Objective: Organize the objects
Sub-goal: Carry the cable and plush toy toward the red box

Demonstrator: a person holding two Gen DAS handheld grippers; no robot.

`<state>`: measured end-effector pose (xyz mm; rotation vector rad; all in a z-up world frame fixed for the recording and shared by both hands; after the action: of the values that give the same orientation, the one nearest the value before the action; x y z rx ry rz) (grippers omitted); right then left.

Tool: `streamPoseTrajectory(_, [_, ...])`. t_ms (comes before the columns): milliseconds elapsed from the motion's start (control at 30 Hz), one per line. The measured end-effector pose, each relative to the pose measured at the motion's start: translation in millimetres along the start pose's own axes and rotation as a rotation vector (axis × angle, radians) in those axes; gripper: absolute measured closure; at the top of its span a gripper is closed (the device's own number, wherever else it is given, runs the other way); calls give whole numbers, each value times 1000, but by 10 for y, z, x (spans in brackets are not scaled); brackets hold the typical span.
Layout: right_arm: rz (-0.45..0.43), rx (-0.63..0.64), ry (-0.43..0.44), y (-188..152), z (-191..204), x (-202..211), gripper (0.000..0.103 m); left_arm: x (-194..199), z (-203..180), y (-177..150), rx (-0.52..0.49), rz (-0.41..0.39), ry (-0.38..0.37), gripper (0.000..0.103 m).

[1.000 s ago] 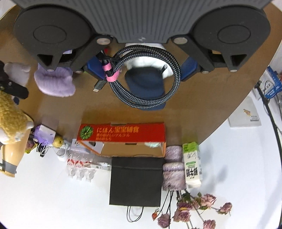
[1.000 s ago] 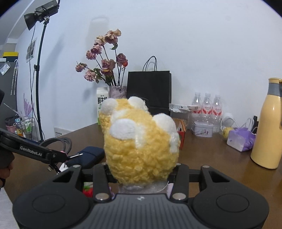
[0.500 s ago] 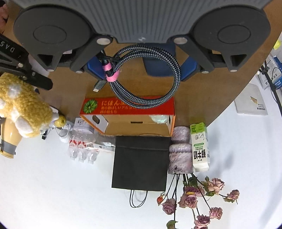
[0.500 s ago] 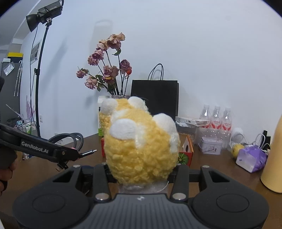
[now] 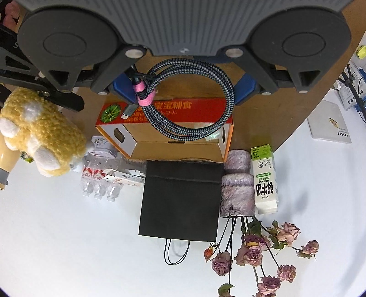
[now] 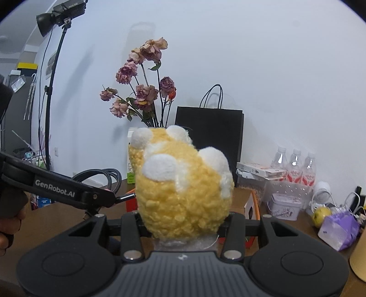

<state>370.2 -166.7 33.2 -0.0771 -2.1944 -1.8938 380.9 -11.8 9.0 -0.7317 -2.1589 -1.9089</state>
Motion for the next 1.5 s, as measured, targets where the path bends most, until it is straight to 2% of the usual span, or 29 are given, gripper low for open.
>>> streamPoseTrajectory(700, [25, 3, 44, 284, -38, -1064, 61, -886, 247, 508, 30, 42, 59, 11])
streamPoseTrajectory(1300, [78, 5, 47, 249, -28, -2002, 61, -1659, 499, 881, 9, 41, 92, 11])
streamPoseTrajectory(1500, [106, -13, 27, 178, -18, -2301, 61, -1962, 574, 908, 21, 30, 91, 11])
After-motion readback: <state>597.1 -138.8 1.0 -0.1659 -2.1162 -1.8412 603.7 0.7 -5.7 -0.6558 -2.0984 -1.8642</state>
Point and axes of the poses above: each gripper's, at about its wrist camera, not at the fingertips, and x roughly against the way its jaws point, z to its left, y to its top, the point moved 10 cm from there along -x, roughly the way its jaws point, and after that the axes turned 13 degrees about -y, right-handed, at the moved point
